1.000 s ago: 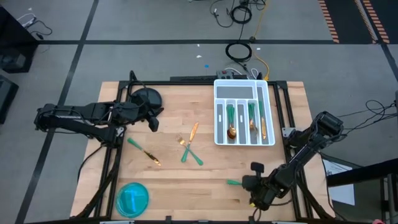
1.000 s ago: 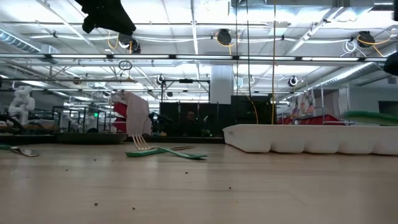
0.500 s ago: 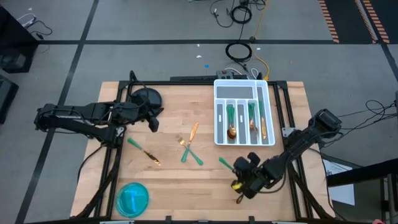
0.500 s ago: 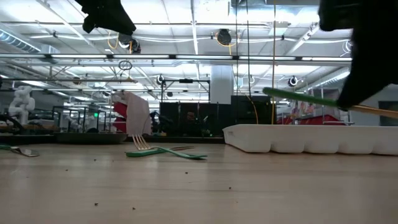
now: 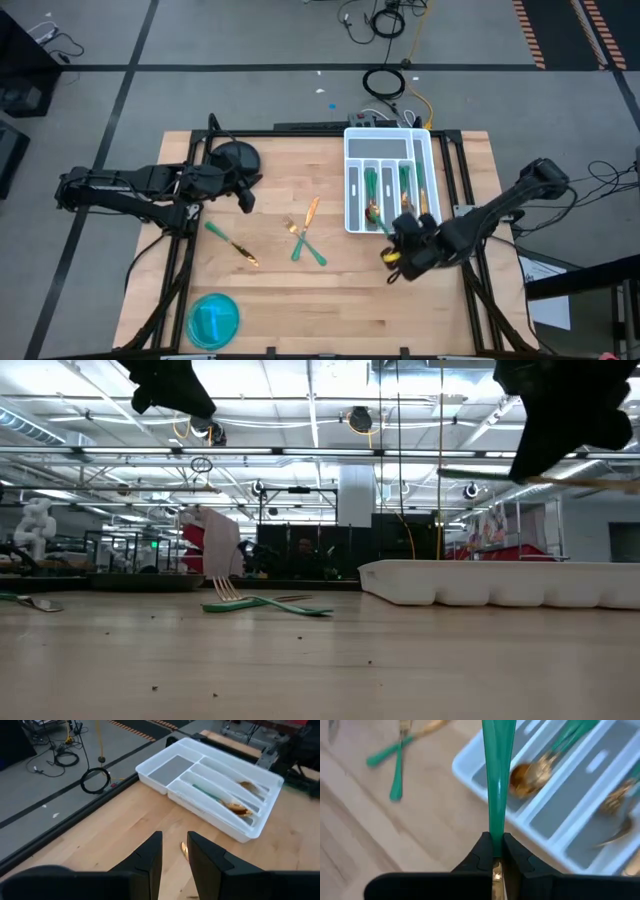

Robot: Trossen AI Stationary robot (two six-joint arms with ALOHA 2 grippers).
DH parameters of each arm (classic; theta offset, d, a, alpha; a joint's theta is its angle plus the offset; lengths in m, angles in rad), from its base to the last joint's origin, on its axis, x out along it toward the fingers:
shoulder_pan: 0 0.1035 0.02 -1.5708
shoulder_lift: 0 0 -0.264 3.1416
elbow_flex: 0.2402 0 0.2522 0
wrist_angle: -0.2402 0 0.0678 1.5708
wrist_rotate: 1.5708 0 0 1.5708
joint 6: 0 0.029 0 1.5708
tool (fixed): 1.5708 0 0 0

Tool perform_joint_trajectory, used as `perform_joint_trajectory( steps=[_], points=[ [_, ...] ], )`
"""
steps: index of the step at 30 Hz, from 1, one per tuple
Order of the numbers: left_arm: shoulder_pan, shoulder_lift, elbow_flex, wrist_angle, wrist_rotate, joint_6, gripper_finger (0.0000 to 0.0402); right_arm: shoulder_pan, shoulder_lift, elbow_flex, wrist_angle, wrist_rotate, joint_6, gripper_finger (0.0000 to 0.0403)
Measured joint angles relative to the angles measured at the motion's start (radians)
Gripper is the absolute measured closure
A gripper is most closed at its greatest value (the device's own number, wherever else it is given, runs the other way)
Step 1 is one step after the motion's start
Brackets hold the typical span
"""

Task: Sort silverware
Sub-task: Put the bottom right green knife into the silverware tray

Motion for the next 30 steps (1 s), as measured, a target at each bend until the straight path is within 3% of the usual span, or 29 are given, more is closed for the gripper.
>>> perform_joint_trajectory(
  steps=[9, 19, 30],
  points=[
    [0.000, 0.000, 0.000, -0.029, 0.001, -0.002, 0.0304, -0.131, -0.165, 0.064, -0.152, 0.060, -0.091, 0.0402],
    [0.000, 0.000, 0.000, -0.028, 0.001, -0.002, 0.0304, -0.342, -0.166, 0.303, -0.451, 0.090, -0.241, 0.0402],
    [0.000, 0.000, 0.000, -0.028, 0.001, -0.008, 0.0304, -0.567, -0.166, 0.344, -0.476, 0.084, -0.367, 0.0402]
  ],
)
